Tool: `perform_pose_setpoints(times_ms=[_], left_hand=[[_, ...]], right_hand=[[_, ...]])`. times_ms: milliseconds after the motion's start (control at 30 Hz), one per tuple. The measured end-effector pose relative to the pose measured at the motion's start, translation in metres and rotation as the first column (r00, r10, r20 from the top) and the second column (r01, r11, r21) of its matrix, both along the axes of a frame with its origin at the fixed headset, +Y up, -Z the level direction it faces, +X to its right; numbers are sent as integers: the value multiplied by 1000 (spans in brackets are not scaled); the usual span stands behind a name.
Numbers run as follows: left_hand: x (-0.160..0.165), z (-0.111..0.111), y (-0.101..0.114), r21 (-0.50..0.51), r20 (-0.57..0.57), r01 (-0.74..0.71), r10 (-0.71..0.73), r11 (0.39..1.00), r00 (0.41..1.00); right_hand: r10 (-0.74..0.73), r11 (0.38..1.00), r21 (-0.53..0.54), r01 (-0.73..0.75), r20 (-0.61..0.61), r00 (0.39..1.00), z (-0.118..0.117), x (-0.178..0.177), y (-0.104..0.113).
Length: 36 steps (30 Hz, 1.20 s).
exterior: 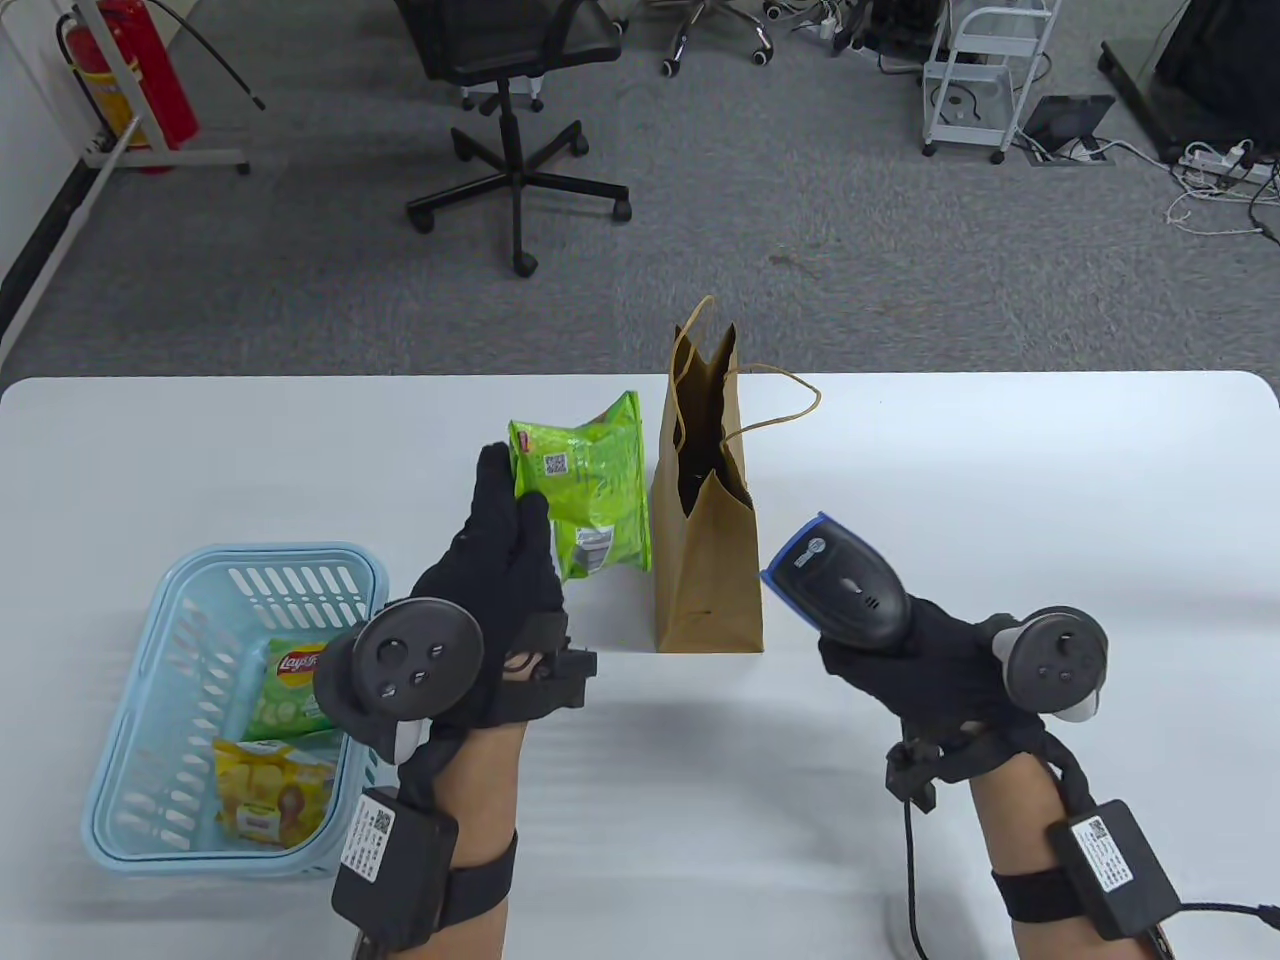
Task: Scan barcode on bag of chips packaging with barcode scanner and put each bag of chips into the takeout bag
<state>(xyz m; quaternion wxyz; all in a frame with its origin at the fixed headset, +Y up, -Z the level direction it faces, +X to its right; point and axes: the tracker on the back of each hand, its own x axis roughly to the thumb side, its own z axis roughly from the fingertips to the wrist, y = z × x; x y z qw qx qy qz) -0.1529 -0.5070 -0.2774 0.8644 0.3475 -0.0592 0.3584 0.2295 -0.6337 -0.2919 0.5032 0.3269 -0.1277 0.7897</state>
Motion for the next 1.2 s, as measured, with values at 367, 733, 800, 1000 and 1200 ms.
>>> perform_pose_setpoints(times_ms=[367, 733, 800, 1000, 1200], left_hand=[[86, -49, 39, -129, -52, 200, -208, 971, 977], [111, -93, 12, -286, -137, 331, -380, 899, 915], [113, -96, 8, -304, -145, 343, -400, 888, 905], [121, -103, 0, -420, -102, 395, -475, 817, 874], [107, -82, 20, -393, -88, 397, -464, 829, 881]], right_hand=[[-25, 998, -61, 33, 131, 991, -15, 44, -14], [-80, 992, -88, 93, 135, 988, -19, 53, -15], [-80, 992, -91, 92, 134, 988, -18, 52, -15], [-53, 993, -97, 66, 135, 989, -19, 50, -16], [-35, 994, -97, 48, 129, 991, -20, 48, -17]])
